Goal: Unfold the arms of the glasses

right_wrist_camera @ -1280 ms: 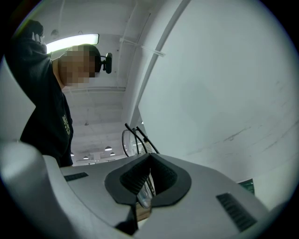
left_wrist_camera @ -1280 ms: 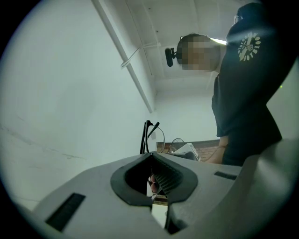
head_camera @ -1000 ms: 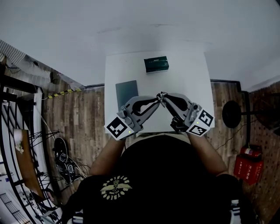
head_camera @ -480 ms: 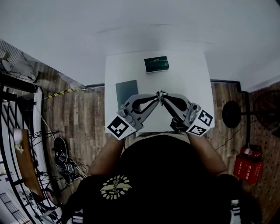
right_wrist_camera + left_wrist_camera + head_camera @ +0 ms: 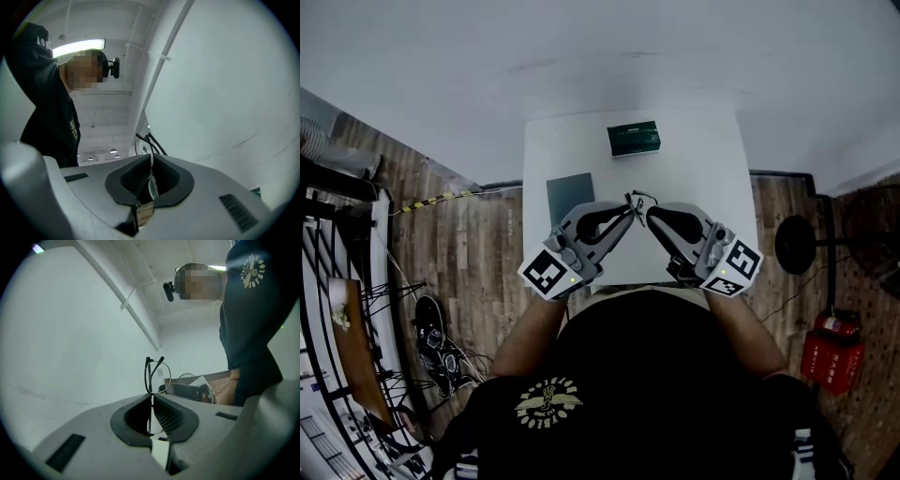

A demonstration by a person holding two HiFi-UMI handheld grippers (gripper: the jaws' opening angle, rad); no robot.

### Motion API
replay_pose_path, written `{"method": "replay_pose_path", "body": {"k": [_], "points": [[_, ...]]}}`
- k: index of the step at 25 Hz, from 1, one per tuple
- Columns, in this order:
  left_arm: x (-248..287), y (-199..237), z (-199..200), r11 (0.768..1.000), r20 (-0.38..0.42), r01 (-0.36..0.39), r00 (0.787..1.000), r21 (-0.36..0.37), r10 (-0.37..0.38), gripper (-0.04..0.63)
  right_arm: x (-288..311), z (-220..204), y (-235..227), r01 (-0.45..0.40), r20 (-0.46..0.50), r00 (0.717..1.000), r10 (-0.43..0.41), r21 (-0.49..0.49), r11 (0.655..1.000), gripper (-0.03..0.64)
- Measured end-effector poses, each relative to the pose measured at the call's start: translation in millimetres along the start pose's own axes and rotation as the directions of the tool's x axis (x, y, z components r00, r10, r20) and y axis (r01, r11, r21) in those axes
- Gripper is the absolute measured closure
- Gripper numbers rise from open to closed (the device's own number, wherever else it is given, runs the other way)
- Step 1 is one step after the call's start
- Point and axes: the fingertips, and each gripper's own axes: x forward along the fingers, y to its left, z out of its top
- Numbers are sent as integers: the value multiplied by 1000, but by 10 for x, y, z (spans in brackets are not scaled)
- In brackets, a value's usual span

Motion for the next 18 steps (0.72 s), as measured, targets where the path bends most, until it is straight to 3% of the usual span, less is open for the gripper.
{"method": "replay_pose_path", "body": {"k": [5,8,12,18], "points": [[-50,67,2,1000,-20,-6,1000,30,7,571,-62,80,-27,22,-11,1000,-23,-70,997,615],[-78,99,1,999,-33,-15,999,50,16,572,-155,25,-201,86,-74,993,-96,-128,988,607],[-92,96,58,997,-30,-18,999,74,20,572,-197,-306,-412,155,-256,944,-208,-212,965,517],[-80,103,70,992,-48,-39,998,121,45,572,-51,-615,-408,153,-384,890,-246,-258,954,505]]}}
